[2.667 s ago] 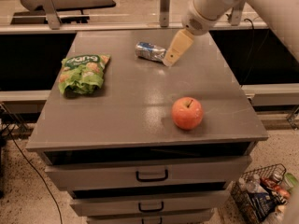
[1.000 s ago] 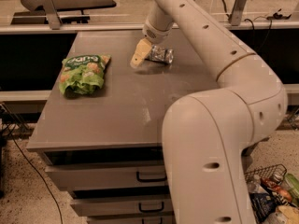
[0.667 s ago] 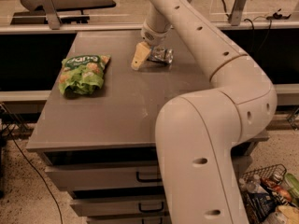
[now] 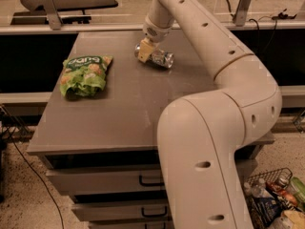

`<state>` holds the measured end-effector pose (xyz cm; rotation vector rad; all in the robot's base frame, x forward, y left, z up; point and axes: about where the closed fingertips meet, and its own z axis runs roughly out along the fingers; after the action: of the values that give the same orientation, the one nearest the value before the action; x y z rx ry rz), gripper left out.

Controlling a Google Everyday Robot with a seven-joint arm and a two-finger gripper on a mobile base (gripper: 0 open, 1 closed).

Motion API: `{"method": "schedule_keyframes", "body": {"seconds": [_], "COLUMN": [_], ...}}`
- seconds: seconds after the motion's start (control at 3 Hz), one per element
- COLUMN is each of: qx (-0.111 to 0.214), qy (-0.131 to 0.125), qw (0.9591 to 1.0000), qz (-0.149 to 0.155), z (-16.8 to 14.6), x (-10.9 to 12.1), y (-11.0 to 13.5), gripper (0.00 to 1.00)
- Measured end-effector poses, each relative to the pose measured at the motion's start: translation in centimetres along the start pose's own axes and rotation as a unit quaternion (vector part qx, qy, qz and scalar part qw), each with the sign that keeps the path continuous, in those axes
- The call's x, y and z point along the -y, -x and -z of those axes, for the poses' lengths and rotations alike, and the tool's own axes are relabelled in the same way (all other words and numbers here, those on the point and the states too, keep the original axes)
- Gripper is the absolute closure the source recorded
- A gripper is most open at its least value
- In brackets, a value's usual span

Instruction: Place redbull can upright

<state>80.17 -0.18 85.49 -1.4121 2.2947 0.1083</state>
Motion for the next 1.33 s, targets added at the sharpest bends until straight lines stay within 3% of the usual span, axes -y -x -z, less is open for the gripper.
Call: {"method": "schedule_keyframes", "body": {"seconds": [0.33, 0.67, 1.0, 1.33], "qx": [0.023, 0.059, 0.128, 0.224], "qy": [0.0, -0.004, 0.0, 0.018], "qw": [0.9996, 0.9977, 0.9913, 0.974], "qz": [0.016, 0.031, 0.032, 0.026], "z": [2.3, 5.7, 9.5, 13.0], "x": [-0.1, -0.2, 0.3, 1.0], "y": [0.4, 0.5, -0.3, -2.8], "gripper": [0.88, 1.0, 1.0, 1.0]}}
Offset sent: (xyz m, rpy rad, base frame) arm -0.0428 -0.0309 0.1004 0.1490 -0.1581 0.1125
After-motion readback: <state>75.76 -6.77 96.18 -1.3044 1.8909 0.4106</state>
